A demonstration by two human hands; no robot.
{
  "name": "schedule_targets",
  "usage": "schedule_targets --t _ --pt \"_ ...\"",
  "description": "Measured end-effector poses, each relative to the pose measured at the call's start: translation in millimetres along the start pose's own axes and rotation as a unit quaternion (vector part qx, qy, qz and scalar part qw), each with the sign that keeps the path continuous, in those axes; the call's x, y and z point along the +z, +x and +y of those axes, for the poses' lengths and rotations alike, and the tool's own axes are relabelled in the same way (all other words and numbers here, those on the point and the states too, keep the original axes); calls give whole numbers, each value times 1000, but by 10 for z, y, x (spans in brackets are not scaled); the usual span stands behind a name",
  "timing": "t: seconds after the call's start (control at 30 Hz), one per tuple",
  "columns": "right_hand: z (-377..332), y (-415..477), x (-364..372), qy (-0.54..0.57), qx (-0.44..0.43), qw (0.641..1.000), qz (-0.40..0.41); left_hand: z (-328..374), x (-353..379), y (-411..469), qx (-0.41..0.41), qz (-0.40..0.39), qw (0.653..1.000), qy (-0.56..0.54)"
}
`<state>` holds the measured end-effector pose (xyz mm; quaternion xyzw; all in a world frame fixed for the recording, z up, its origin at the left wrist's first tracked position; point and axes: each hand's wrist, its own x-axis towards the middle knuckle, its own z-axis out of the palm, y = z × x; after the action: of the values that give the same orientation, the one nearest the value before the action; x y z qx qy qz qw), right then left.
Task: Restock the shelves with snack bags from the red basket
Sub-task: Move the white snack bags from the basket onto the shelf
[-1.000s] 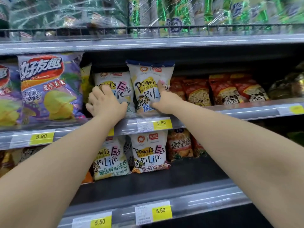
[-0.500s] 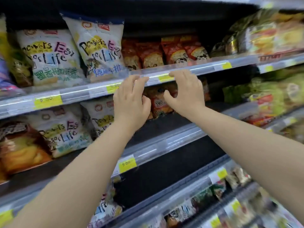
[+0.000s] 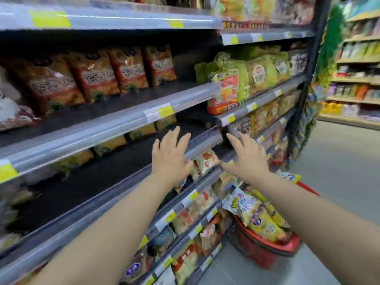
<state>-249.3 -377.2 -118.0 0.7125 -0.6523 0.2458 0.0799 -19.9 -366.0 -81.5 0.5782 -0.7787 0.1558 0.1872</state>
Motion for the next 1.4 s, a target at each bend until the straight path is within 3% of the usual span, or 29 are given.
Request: schedule_targets --t 0.23,0.47,0.73,1.13,1.4 --pt "1539 -582 179 -62 83 987 -121 1205 1183 -11 -44 -193 979 -45" --pt "2564 -914 442 -78 156 967 -185 1910 1967 -117 -57 -284 953 -88" --pt "3208 -864 1049 -86 211 933 -278 2139 2798 116 -100 -359 921 -111" --pt "3821 -322 1997 -54 268 874 -402 2262 3899 688 -181 -477 845 -158" --pt "4292 224 2488 -36 208 887 -412 2345 4464 883 -298 -532 770 -186"
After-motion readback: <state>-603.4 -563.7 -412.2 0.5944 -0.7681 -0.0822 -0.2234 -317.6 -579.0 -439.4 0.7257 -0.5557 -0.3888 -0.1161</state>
